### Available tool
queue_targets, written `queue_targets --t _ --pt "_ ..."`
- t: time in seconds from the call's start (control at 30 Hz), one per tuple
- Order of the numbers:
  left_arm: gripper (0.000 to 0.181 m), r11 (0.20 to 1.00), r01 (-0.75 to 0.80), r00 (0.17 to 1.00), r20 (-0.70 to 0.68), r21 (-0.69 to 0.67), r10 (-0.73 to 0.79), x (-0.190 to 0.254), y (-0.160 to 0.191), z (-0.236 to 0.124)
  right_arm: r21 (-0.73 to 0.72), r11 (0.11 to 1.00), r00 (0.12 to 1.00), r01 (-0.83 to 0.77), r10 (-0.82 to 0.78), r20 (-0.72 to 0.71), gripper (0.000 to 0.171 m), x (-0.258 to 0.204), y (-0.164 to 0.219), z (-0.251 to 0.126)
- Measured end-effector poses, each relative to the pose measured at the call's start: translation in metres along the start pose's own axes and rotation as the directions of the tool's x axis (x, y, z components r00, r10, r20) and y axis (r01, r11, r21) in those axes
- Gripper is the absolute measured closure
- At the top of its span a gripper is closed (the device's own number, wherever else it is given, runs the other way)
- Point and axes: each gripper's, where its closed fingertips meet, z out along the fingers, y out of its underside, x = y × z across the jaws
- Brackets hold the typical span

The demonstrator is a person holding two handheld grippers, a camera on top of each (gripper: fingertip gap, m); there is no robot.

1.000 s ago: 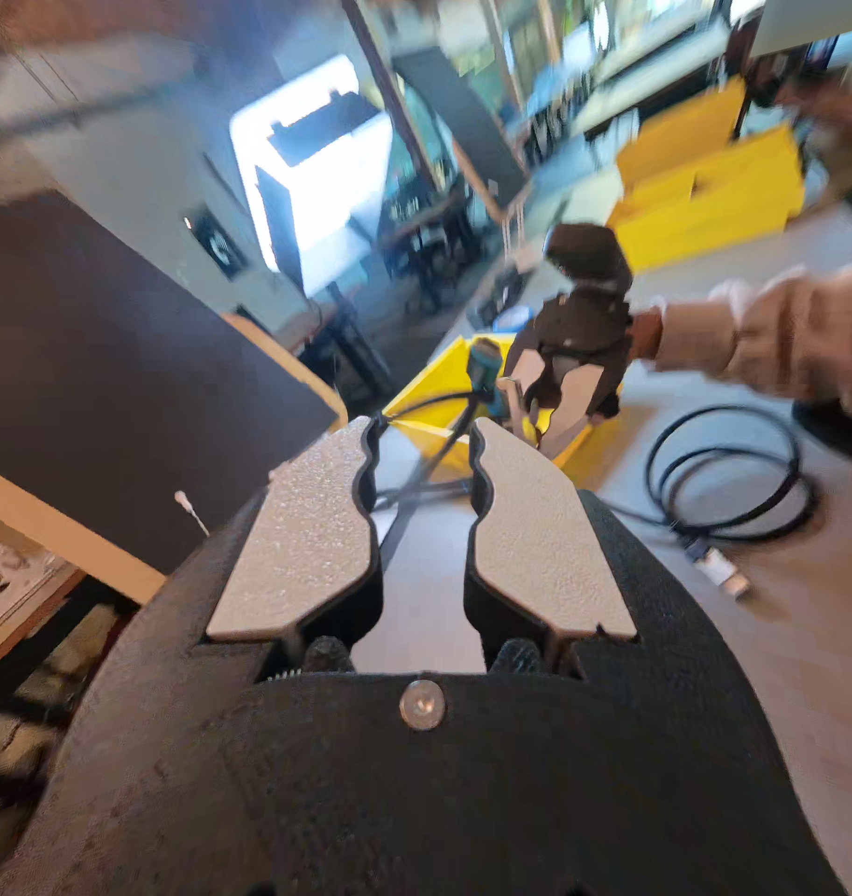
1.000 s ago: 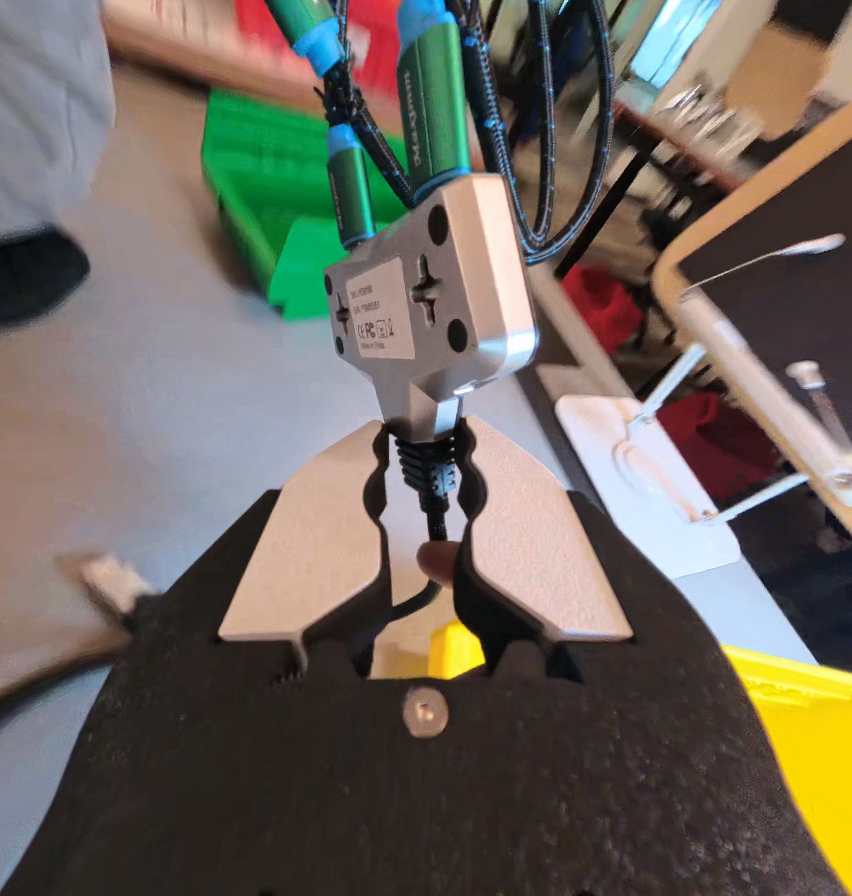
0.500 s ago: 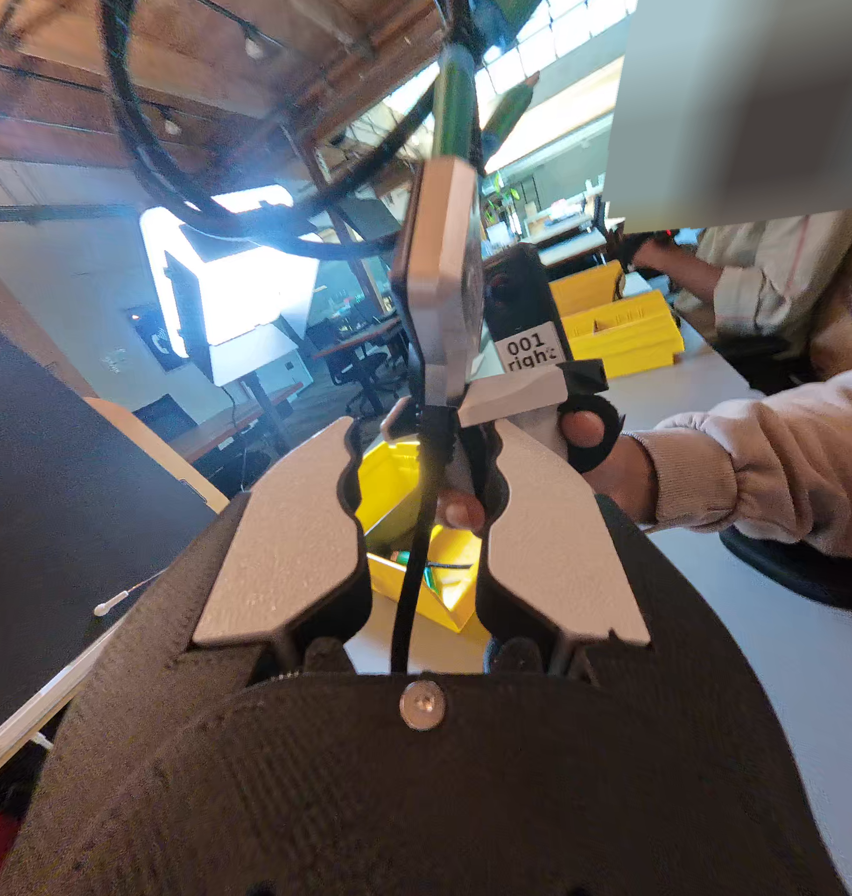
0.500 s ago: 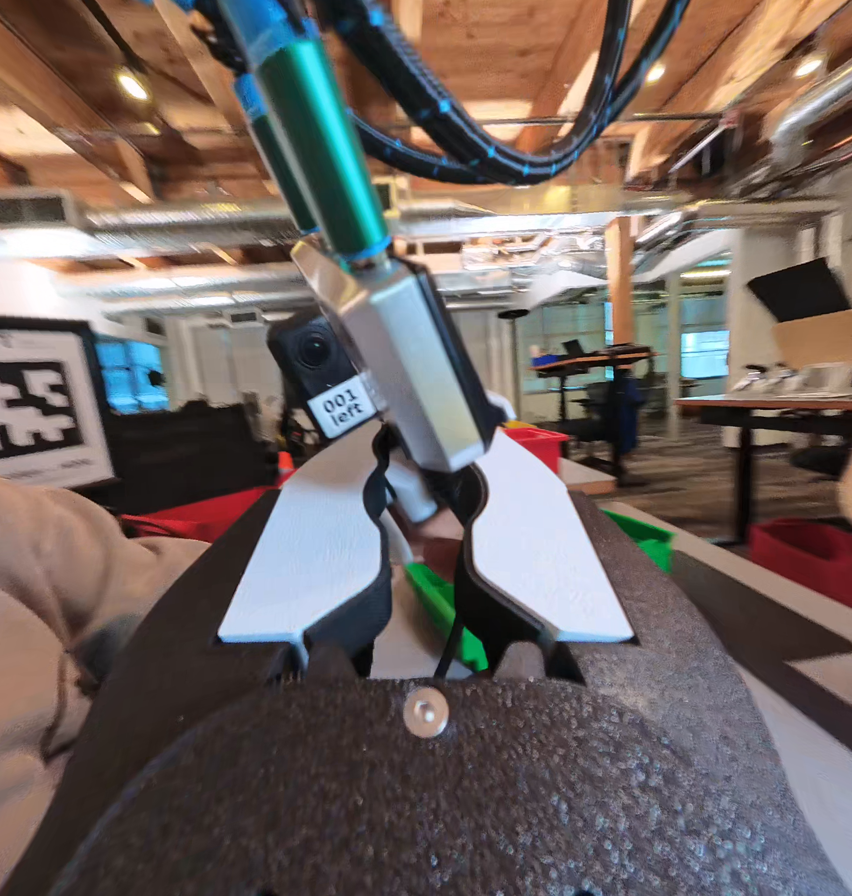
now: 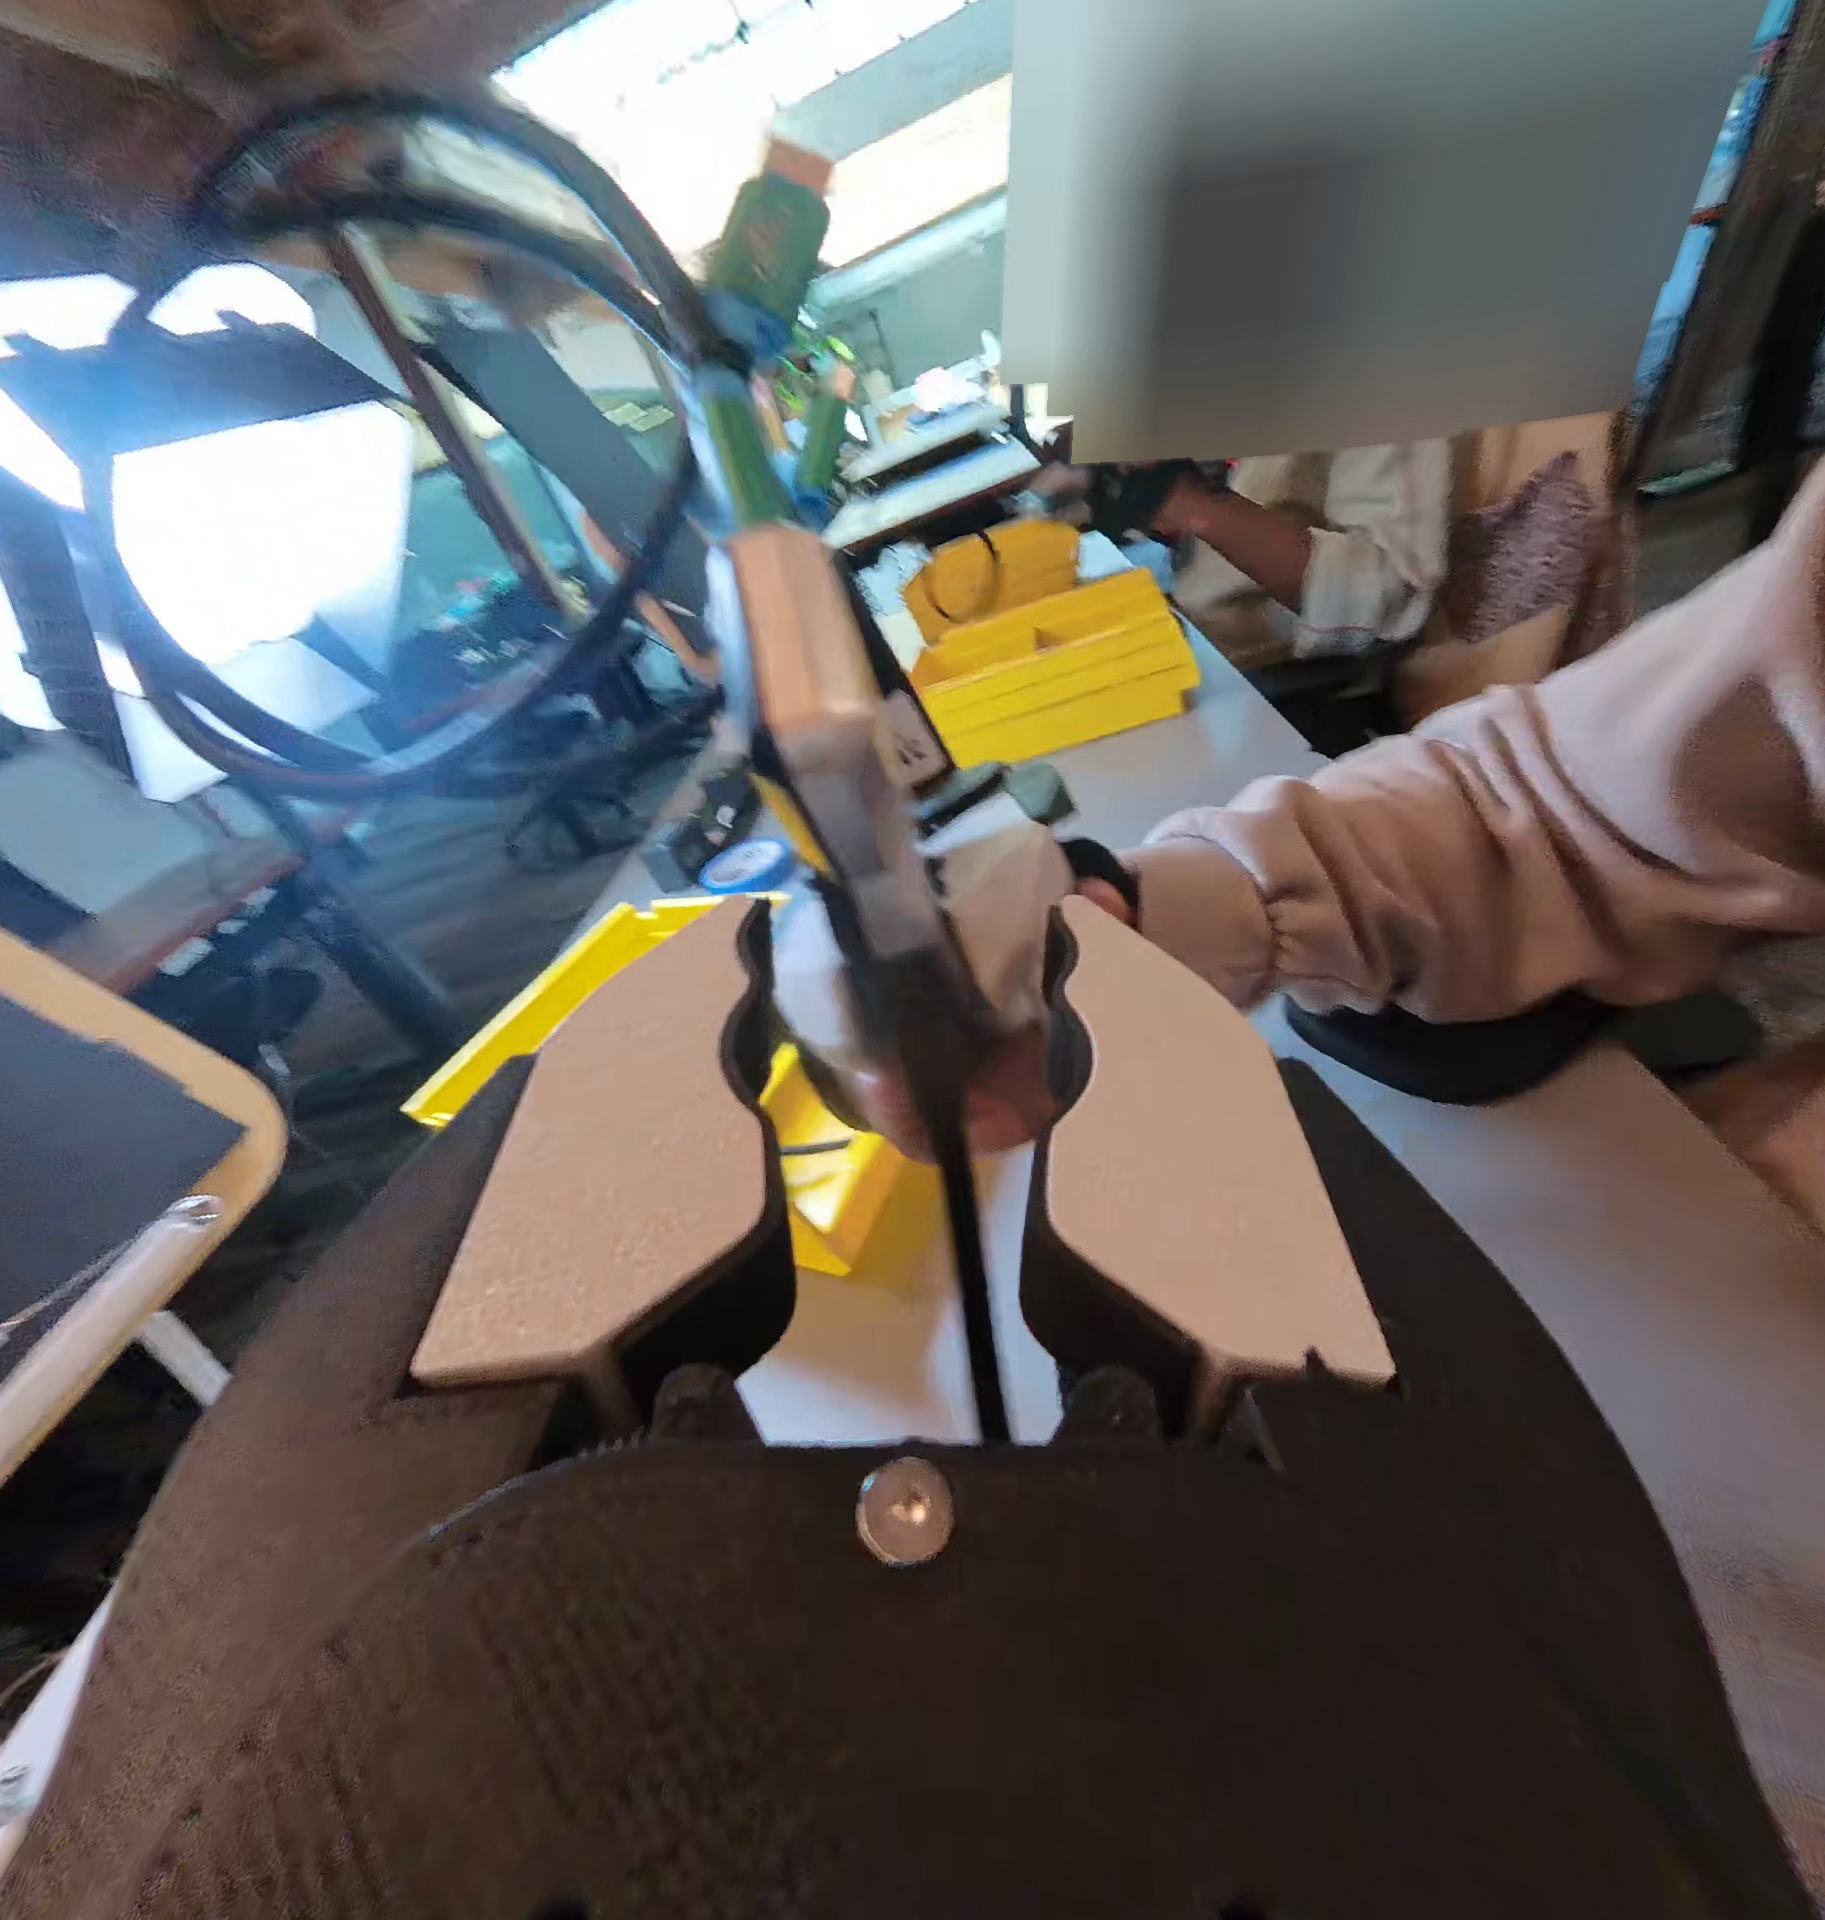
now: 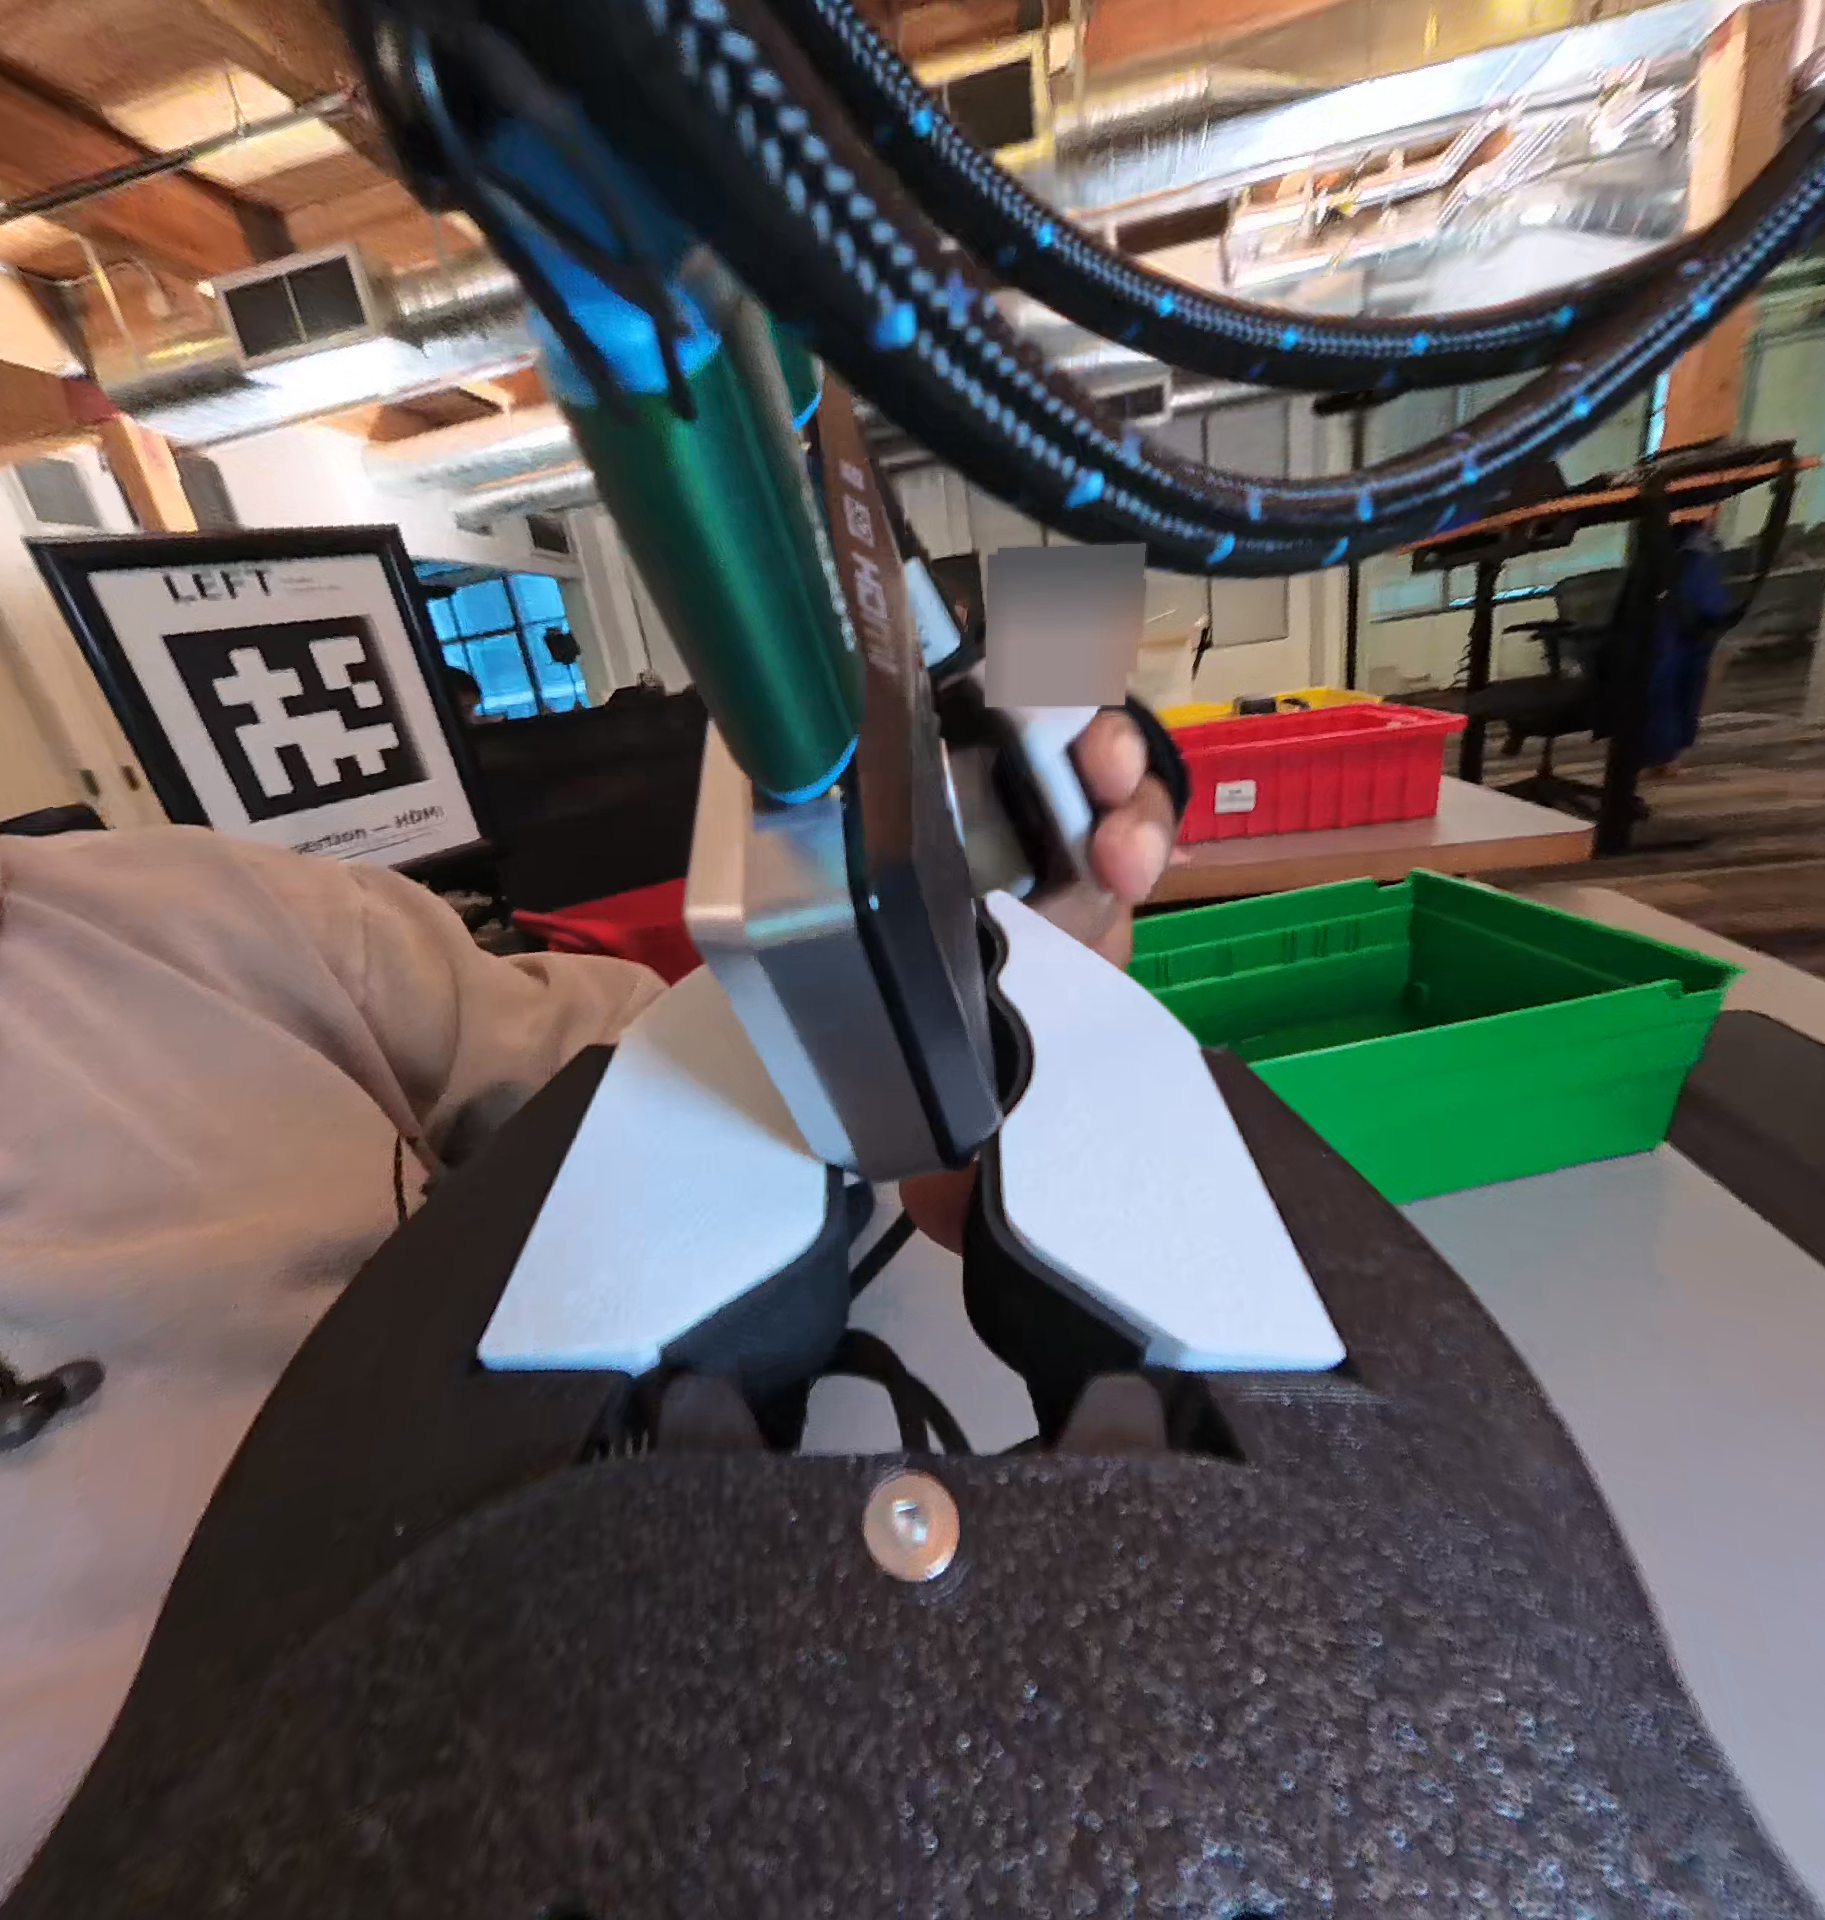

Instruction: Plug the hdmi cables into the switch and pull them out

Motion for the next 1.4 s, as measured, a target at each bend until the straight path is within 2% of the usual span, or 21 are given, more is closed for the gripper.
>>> queue_targets --t 0.03,0.1,0.2,0.27,0.37,0.5,0.63,0.73,0.83,0.93,1.0,1.03,1.17,1.23,1.3,1.33,1.4 --pt "0.136 1.0 0.008 1.0 0.03 0.021 -0.008 -0.006 -0.003 -0.003 -0.031 0.999 1.0 0.008 -0.008 0.002 0.151 -0.001 0.006 0.003" --pt "0.136 0.996 0.073 0.997 -0.002 0.048 -0.072 -0.004 -0.005 -0.002 -0.105 0.994 0.999 0.035 -0.035 -0.005 0.151 -0.001 0.022 0.011" --pt "0.151 0.999 0.024 0.999 -0.033 -0.037 -0.025 0.006 0.007 0.006 -0.185 0.982 0.997 0.05 -0.06 -0.048 0.15 0.006 0.038 0.014" --pt "0.152 0.994 -0.04 0.994 0.102 -0.097 0.05 -0.012 0.013 0.007 -0.173 0.985 0.991 0.027 -0.05 -0.128 0.147 0.02 0.033 0.01" --pt "0.155 0.992 -0.041 0.988 0.14 -0.119 0.058 -0.017 0.017 0.01 -0.192 0.981 0.984 -0.002 -0.032 -0.173 0.139 0.029 0.034 0.006" --pt "0.158 0.986 -0.084 0.965 0.236 -0.143 0.117 -0.031 0.019 0.006 -0.232 0.971 0.956 0.062 -0.124 -0.265 0.144 0.043 0.029 -0.004" --pt "0.158 0.971 -0.119 0.918 0.348 -0.209 0.188 -0.055 0.018 -0.018 -0.247 0.961 0.903 0.122 -0.211 -0.373 0.14 0.06 0.004 -0.035" --pt "0.157 0.919 -0.154 0.84 0.442 -0.362 0.315 -0.077 0.023 -0.043 -0.269 0.939 0.821 0.214 -0.322 -0.471 0.14 0.065 -0.027 -0.064" --pt "0.158 0.841 -0.139 0.78 0.465 -0.523 0.418 -0.092 0.038 -0.062 -0.322 0.882 0.72 0.343 -0.467 -0.513 0.14 0.051 -0.059 -0.079" --pt "0.159 0.757 -0.101 0.788 0.412 -0.646 0.457 -0.093 0.064 -0.063 -0.364 0.808 0.654 0.464 -0.589 -0.475 0.14 0.026 -0.074 -0.071" --pt "0.159 0.705 -0.097 0.82 0.344 -0.703 0.456 -0.086 0.084 -0.052 -0.44 0.742 0.621 0.507 -0.668 -0.411 0.141 0.017 -0.063 -0.056" --pt "0.159 0.676 -0.103 0.838 0.302 -0.729 0.454 -0.08 0.095 -0.045 -0.514 0.682 0.587 0.521 -0.723 -0.365 0.141 0.018 -0.052 -0.05" --pt "0.159 0.577 -0.149 0.883 0.155 -0.803 0.443 -0.058 0.129 -0.02 -0.846 0.296 0.427 0.444 -0.9 -0.091 0.14 0.049 0.016 -0.047" --pt "0.159 0.536 -0.176 0.888 0.102 -0.825 0.448 -0.05 0.139 -0.012 -0.921 0.149 0.417 0.361 -0.909 0.017 0.141 0.067 0.046 -0.056" --pt "0.159 0.498 -0.189 0.886 0.072 -0.846 0.458 -0.047 0.145 -0.01 -0.944 0.076 0.408 0.32 -0.911 0.065 0.144 0.081 0.063 -0.063" --pt "0.159 0.477 -0.192 0.89 0.053 -0.857 0.453 -0.045 0.15 -0.011 -0.946 0.044 0.383 0.322 -0.92 0.087 0.153 0.085 0.066 -0.064" --pt "0.159 0.458 -0.191 0.899 0.032 -0.868 0.437 -0.042 0.157 -0.012 -0.941 0.019 0.371 0.338 -0.922 0.115 0.158 0.088 0.07 -0.064"
